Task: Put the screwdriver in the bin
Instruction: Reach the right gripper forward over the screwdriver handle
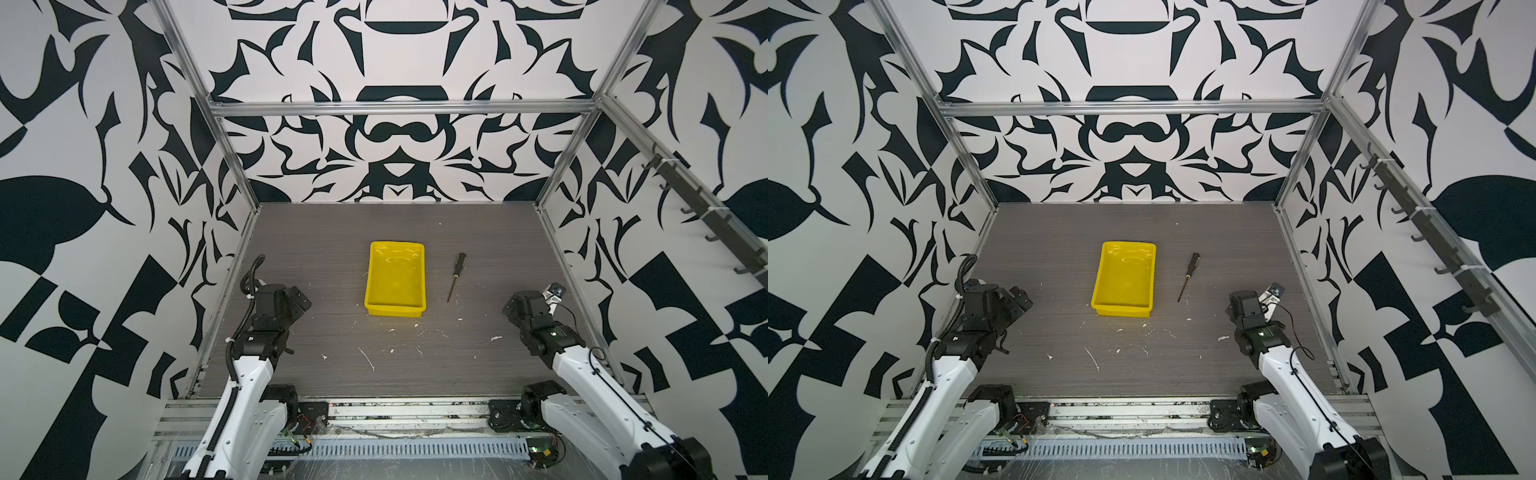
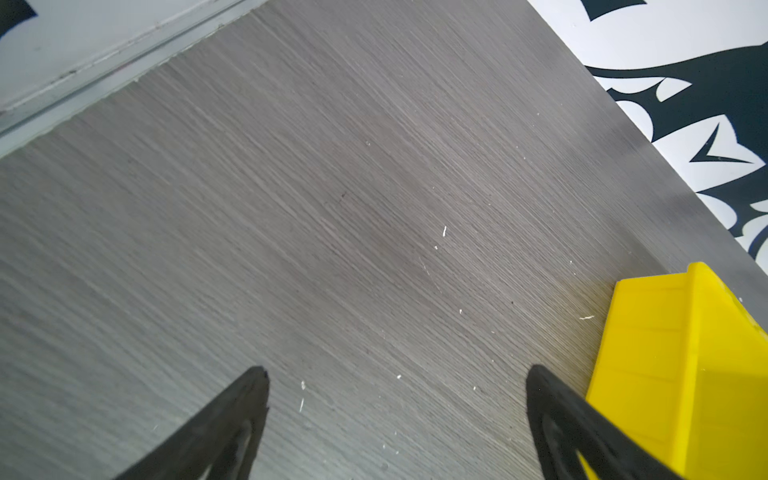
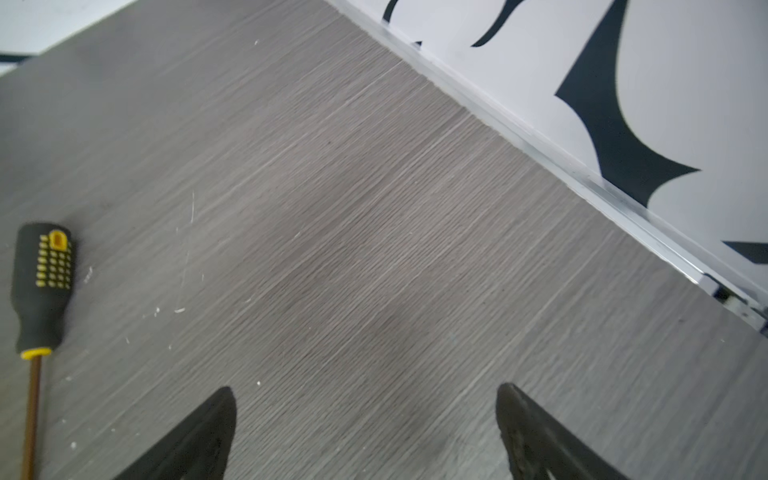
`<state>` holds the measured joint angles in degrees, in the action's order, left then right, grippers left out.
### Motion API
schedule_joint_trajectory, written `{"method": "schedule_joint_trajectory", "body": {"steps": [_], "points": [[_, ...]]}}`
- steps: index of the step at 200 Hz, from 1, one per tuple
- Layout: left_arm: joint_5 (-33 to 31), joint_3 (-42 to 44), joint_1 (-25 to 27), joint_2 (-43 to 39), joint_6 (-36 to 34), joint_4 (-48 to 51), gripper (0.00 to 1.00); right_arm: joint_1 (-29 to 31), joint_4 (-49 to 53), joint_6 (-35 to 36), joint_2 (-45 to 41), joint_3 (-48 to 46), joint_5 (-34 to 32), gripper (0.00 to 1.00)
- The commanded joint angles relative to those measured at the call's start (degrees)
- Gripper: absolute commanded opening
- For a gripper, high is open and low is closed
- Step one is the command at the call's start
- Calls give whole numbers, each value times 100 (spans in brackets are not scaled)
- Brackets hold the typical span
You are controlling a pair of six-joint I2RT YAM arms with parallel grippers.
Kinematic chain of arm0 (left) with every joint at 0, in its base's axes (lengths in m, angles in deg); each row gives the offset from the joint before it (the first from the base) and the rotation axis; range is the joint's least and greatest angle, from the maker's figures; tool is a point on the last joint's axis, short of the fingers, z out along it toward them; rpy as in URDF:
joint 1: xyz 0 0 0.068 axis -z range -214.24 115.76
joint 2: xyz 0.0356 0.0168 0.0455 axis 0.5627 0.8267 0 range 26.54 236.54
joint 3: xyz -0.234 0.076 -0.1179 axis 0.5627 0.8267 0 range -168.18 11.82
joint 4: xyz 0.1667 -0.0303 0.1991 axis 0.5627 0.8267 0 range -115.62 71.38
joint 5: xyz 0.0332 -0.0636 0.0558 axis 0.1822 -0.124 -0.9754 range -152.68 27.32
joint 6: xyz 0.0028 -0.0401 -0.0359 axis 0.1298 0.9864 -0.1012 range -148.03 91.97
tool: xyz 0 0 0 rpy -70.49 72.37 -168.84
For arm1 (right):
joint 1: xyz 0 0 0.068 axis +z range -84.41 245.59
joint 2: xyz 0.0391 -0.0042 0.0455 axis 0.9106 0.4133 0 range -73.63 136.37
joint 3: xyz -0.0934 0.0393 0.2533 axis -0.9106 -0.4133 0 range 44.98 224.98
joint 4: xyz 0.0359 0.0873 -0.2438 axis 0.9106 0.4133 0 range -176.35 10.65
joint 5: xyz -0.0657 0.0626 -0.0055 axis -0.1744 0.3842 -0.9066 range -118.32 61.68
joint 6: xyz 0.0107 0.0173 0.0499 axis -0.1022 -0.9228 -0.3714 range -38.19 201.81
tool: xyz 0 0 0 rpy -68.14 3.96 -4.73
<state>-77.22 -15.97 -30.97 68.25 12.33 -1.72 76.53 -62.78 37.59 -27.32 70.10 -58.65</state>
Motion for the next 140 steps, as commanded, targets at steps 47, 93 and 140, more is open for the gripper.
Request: {"method": "schedule_joint_trajectory", "body": {"steps": [47, 93, 140], "points": [[-259, 373, -19, -553, 714, 229, 99, -5, -313, -697, 1201, 1069, 2310, 88], [-162, 538, -19, -708, 779, 59, 99, 472, -167, -776, 3352, 2657, 3515, 55], [-127, 547, -19, -615, 789, 5, 99, 1191, 398, -435, 4272, 3719, 2605, 55]]}}
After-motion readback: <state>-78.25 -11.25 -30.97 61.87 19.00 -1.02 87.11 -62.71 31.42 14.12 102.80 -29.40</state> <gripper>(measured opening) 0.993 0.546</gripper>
